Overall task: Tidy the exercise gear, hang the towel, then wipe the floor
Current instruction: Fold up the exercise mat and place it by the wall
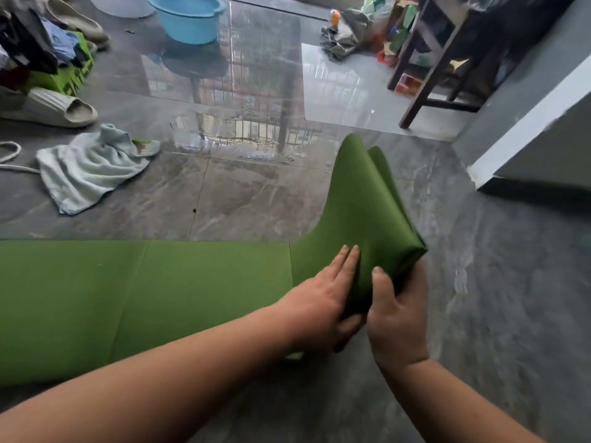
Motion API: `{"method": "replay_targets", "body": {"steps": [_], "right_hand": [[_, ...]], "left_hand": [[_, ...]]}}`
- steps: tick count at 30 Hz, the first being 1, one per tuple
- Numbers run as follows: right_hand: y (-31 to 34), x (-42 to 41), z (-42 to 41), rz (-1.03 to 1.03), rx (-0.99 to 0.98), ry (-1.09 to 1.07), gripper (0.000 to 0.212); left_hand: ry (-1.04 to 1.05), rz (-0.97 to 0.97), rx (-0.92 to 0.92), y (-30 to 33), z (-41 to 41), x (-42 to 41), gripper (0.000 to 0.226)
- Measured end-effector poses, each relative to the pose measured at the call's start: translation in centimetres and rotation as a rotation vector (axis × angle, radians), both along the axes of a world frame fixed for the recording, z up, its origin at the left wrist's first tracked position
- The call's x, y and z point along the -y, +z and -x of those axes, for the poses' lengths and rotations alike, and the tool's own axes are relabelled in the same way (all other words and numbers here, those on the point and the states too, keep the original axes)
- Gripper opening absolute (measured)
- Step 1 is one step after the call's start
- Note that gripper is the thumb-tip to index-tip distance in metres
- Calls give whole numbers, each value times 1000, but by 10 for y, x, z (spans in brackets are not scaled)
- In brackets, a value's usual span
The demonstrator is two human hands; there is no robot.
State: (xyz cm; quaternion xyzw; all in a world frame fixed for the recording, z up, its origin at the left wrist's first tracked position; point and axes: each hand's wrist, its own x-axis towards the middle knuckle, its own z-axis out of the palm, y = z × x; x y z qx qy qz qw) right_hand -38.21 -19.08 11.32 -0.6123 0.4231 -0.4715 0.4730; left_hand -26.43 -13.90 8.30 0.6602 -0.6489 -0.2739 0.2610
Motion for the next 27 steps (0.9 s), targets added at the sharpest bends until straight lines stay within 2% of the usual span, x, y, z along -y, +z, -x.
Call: {"method": "replay_targets", "body": {"steps": [3,7,9,11,15,19,23,27], "right_hand": [[-7,-20,-16,25,-75,79,57],[-21,-51,-55,64,-105,250,61],[-32,-68,-79,96,-108,341,61],[-45,-85,-100,122,-155,449,70],[-79,-112,-126,302,-454,700,84],[-119,-122,-125,681,-914,782,93],[-151,-110,-106,681,-1253,759,110],[-170,-97,-84,696,-1412,843,111]], "left_hand": [[98,72,-10,18,-40,-26,84],[331,155,-269,45,-96,-62,62],[402,162,-306,52,-117,-73,59],[452,92,-270,52,-132,-83,64],[567,-191,-134,30,-146,-107,68],[597,-395,99,-17,-162,-139,67],[616,-481,132,-61,-179,-165,65],[610,-579,69,-103,-189,-187,67]]}}
